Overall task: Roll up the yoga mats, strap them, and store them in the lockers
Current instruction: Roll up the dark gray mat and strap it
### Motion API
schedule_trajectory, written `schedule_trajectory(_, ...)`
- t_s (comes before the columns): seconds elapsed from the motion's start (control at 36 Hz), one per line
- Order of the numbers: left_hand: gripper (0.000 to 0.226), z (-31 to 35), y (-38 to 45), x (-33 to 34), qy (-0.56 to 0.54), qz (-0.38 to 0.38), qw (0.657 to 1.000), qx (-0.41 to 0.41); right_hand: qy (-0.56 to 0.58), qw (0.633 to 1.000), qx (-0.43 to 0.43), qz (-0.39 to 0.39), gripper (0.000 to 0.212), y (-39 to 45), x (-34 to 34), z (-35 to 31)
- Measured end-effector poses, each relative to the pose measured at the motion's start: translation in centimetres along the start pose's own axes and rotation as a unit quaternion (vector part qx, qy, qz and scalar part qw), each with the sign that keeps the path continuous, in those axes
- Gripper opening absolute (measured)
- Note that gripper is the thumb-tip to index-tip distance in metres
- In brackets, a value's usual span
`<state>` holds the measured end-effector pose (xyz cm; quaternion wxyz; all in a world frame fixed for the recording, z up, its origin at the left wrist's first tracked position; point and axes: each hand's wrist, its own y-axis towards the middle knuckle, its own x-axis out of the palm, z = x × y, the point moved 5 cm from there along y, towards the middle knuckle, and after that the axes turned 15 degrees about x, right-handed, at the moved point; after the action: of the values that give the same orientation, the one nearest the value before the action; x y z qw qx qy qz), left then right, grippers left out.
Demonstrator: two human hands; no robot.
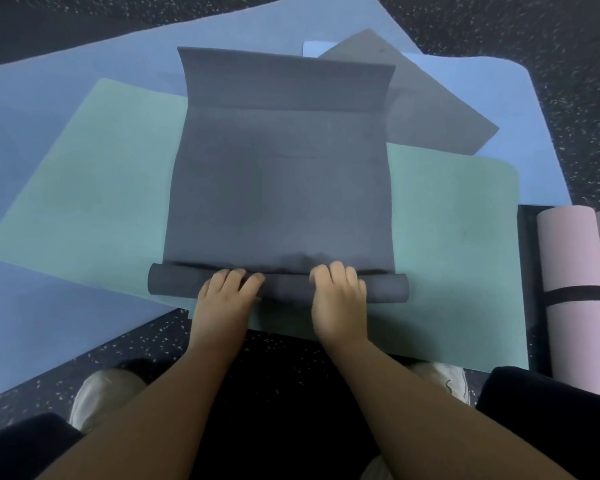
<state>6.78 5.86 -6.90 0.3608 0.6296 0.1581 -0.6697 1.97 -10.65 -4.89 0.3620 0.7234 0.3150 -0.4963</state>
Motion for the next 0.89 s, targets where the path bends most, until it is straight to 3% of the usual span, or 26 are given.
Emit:
schedule_trajectory(0.08,0.034,-0.5,0.8,0.0,-0.017,-0.003,1.0,-0.003,0.047,0.998,-0.028,0.022,0.016,-1.3,0.1,0.9)
schedule_trajectory(0.14,0.021,-1.0,1.5,0.1,-0.034,-0.003,0.999,-0.003,0.052,0.997,-0.05,0.026,0.023,-2.2,0.3,1.3)
schedule_trajectory(0.17,0.025,-1.2,1.9,0.0,-0.048,-0.003,0.999,-0.004,0.054,0.997,-0.057,0.016,0.029,-2.5,0.5,1.4)
schedule_trajectory(0.22,0.027,-1.7,2.8,0.0,-0.067,-0.009,0.998,-0.004,0.046,0.997,-0.055,-0.03,0.042,-2.8,0.7,1.3)
schedule_trajectory(0.28,0.014,-2.1,3.7,-0.1,-0.066,-0.014,0.998,0.004,0.015,0.995,-0.039,-0.096,0.058,-2.9,1.1,1.2)
schedule_trajectory(0.36,0.019,-2.6,4.9,-0.3,-0.08,-0.033,0.996,-0.002,-0.013,0.984,-0.026,-0.178,0.081,-2.6,1.4,0.9)
schedule_trajectory(0.44,0.014,-2.6,5.3,-0.4,-0.073,-0.009,0.997,-0.011,-0.029,0.975,-0.009,-0.221,0.088,-1.3,1.9,0.7)
schedule_trajectory(0.58,0.04,-1.7,4.7,-0.4,-0.037,0.019,0.999,-0.012,-0.048,0.955,-0.026,-0.293,0.088,1.3,2.4,0.6)
schedule_trajectory(0.72,0.034,-0.8,3.6,-0.3,-0.008,0.059,0.996,0.063,-0.085,0.927,-0.006,-0.366,0.092,3.2,2.9,0.1)
schedule_trajectory(0.81,0.07,-1.0,2.8,0.1,-0.007,0.058,0.997,0.052,-0.102,0.918,0.002,-0.383,0.094,3.7,3.2,-0.1)
schedule_trajectory(0.89,0.086,-0.9,2.7,0.7,-0.001,-0.003,0.999,0.033,-0.099,0.919,0.005,-0.382,0.094,4.1,3.2,-0.3)
